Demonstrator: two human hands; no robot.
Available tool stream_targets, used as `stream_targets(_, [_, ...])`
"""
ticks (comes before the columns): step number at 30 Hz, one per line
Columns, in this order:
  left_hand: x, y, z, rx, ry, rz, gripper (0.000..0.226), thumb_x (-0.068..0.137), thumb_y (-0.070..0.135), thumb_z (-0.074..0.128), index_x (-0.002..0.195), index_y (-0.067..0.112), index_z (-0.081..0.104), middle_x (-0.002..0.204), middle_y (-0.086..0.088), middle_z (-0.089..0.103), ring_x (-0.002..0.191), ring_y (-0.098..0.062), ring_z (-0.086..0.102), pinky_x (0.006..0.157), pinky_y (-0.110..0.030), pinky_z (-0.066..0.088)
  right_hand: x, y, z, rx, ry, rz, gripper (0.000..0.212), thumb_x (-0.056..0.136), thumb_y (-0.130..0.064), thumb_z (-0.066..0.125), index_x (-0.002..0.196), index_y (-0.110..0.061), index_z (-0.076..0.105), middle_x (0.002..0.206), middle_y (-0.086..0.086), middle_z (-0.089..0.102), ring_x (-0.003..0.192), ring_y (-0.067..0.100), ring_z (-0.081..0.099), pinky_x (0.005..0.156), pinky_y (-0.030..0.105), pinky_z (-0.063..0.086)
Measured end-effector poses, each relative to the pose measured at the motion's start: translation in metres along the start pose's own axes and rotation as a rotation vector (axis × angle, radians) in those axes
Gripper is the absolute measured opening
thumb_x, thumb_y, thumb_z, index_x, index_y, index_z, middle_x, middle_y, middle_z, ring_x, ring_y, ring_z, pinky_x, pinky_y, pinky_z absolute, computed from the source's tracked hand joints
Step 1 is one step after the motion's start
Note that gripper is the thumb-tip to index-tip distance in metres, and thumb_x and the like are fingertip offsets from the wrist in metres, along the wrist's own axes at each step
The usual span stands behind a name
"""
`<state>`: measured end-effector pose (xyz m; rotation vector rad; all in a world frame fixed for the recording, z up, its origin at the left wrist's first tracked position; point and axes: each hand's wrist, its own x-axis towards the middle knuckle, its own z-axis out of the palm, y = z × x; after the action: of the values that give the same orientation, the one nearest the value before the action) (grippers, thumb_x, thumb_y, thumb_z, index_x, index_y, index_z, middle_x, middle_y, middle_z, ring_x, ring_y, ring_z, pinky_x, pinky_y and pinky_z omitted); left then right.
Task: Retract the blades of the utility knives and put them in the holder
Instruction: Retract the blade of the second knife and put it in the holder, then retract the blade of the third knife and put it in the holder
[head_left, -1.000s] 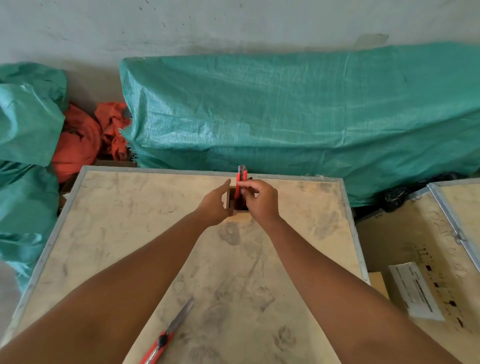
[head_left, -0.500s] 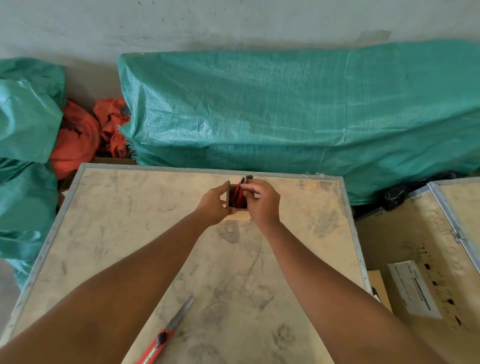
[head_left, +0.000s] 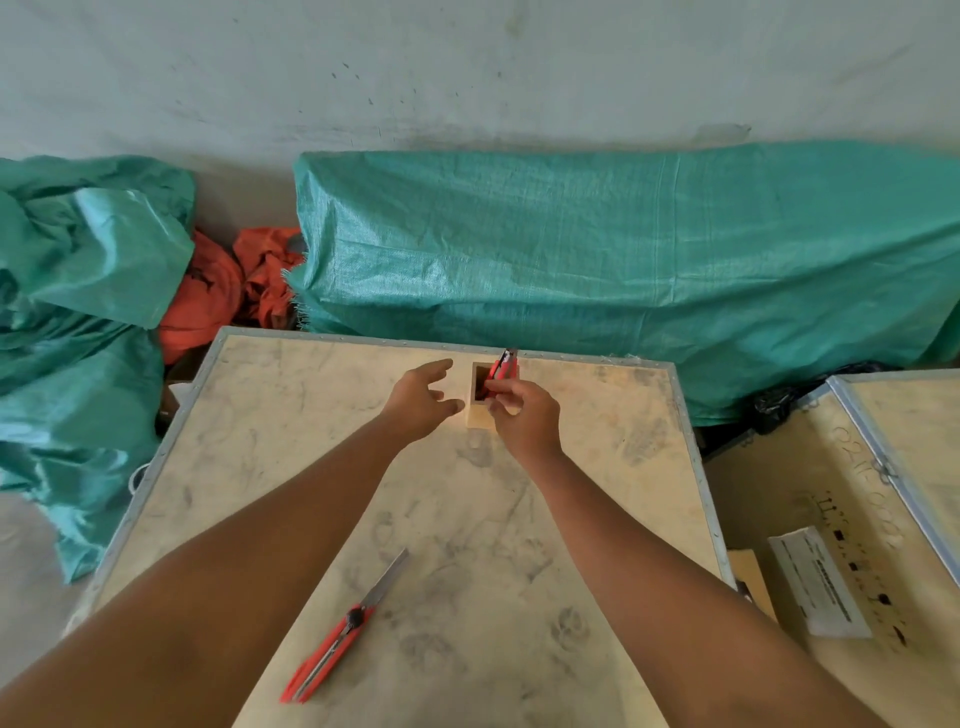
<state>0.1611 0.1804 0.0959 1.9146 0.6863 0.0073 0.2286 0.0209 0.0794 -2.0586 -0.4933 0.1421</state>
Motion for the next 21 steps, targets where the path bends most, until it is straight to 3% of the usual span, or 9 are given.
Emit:
stream_targets(3, [-0.037,-0.025,-0.024,-0.014,0.02,-0.032,0.069,0.082,0.019,0.079,0.144,0.024,0.049,0.144,-0.003,0.055,0.113,-0.023,0.064,0.076,-0.035,0.057,-0.035,-0.012,0.011,0.041,-0.09,0.116,0.027,0.086,-0.001,0.072,0.11,-0.012,0.076,0.115,0.005,0.075,0.091,0.019,0.073,0.089,0.026,0.056])
stream_targets(6, [-0.076,-0.065,-0.046,-0.047,0.029,-0.097,0.066,0.083,0.019,0.079,0.142,0.021,0.051,0.14,-0.005,0.058,0.104,-0.022,0.067,0.082,-0.036,0.057,-0.074,-0.019,0.031,0.073,-0.185,0.216,0.029,0.088,-0.004,0.072,0.116,-0.014,0.074,0.119,0.005,0.072,0.096,0.019,0.073,0.084,0.015,0.052])
stream_targets(10, [-0.13,-0.126,-0.064,-0.083,0.016,-0.217,0.063,0.083,0.02,0.079,0.14,0.019,0.053,0.135,-0.005,0.061,0.104,-0.024,0.069,0.088,-0.041,0.057,-0.136,-0.014,0.068,0.044,-0.283,0.334,0.03,0.086,-0.008,0.074,0.115,-0.018,0.074,0.113,0.007,0.075,0.103,0.017,0.071,0.098,0.032,0.056])
stream_targets(16, [-0.201,-0.197,-0.051,-0.004,-0.061,-0.378,0.061,0.079,0.019,0.08,0.136,0.014,0.058,0.128,-0.004,0.067,0.108,-0.024,0.067,0.093,-0.035,0.052,-0.22,0.0,0.111,0.022,-0.396,0.514,0.03,0.086,-0.011,0.073,0.115,-0.019,0.074,0.108,0.003,0.075,0.099,0.013,0.07,0.095,0.04,0.059])
stream_targets(19, [-0.224,-0.212,-0.039,0.084,-0.083,-0.368,0.058,0.079,0.016,0.076,0.134,0.012,0.06,0.128,-0.005,0.068,0.11,-0.023,0.066,0.086,-0.025,0.051,-0.243,0.006,0.13,0.011,-0.388,0.564,0.029,0.083,-0.015,0.079,0.111,-0.02,0.076,0.092,-0.004,0.074,0.094,0.016,0.072,0.089,0.044,0.061])
stream_targets(21, [-0.235,-0.214,-0.033,0.087,-0.063,-0.369,0.055,0.079,0.021,0.076,0.132,0.013,0.063,0.124,-0.007,0.069,0.108,-0.024,0.067,0.076,-0.023,0.054,-0.251,0.006,0.142,-0.004,-0.373,0.573,0.03,0.082,-0.016,0.08,0.112,-0.019,0.076,0.096,0.002,0.076,0.093,0.019,0.073,0.086,0.044,0.062])
